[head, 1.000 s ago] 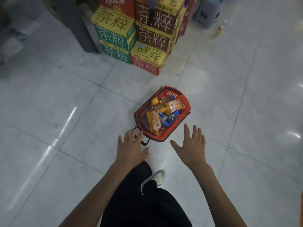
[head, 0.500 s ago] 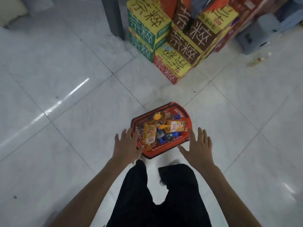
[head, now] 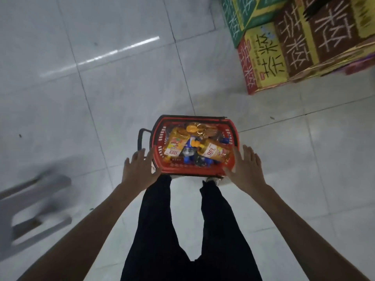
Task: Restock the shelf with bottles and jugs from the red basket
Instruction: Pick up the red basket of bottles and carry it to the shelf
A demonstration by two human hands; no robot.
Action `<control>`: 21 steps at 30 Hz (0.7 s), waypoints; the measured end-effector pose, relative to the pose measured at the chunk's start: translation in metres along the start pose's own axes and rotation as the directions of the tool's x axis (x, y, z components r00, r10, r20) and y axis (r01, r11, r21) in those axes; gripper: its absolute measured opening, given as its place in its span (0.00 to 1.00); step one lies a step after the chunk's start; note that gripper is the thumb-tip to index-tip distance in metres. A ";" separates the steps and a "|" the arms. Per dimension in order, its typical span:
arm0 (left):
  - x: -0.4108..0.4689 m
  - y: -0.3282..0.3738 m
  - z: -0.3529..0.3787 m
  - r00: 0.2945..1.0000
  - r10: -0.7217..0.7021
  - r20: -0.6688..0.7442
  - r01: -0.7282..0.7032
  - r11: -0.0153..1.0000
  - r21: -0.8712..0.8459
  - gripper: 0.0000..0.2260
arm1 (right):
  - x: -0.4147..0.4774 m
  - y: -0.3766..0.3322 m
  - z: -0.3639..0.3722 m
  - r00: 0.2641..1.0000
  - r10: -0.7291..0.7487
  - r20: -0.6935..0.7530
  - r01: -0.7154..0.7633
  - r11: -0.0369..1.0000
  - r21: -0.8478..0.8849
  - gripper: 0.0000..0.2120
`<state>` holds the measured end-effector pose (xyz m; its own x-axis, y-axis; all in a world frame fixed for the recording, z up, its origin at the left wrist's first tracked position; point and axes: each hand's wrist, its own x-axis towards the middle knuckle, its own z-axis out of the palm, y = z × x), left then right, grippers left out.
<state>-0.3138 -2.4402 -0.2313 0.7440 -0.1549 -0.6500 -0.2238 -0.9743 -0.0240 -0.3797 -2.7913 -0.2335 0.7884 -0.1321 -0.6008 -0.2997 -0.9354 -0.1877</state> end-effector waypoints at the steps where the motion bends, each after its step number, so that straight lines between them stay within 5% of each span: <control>1: 0.006 0.003 0.016 0.999 -0.032 0.015 0.033 0.999 -0.019 0.35 | 0.011 0.016 0.010 1.000 0.003 0.026 -0.002 1.000 -0.011 0.38; 8: 0.066 0.010 0.098 0.988 -0.102 0.119 0.123 0.976 -0.180 0.36 | 0.083 0.085 0.086 0.965 0.187 0.185 -0.197 0.980 0.039 0.44; 13: 0.129 -0.004 0.145 0.966 -0.253 0.051 0.255 0.908 -0.332 0.35 | 0.130 0.093 0.146 0.930 0.262 0.258 -0.311 0.934 0.176 0.47; 21: 0.207 0.001 0.193 0.841 -0.525 0.132 0.519 0.714 -0.471 0.25 | 0.202 0.071 0.197 0.820 0.496 0.286 -0.569 0.654 0.499 0.54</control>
<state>-0.2811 -2.4413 -0.5122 0.6604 0.4023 -0.6340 0.5226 -0.8526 0.0033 -0.3475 -2.8203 -0.5215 0.3443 -0.4785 -0.8077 -0.9126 -0.3726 -0.1683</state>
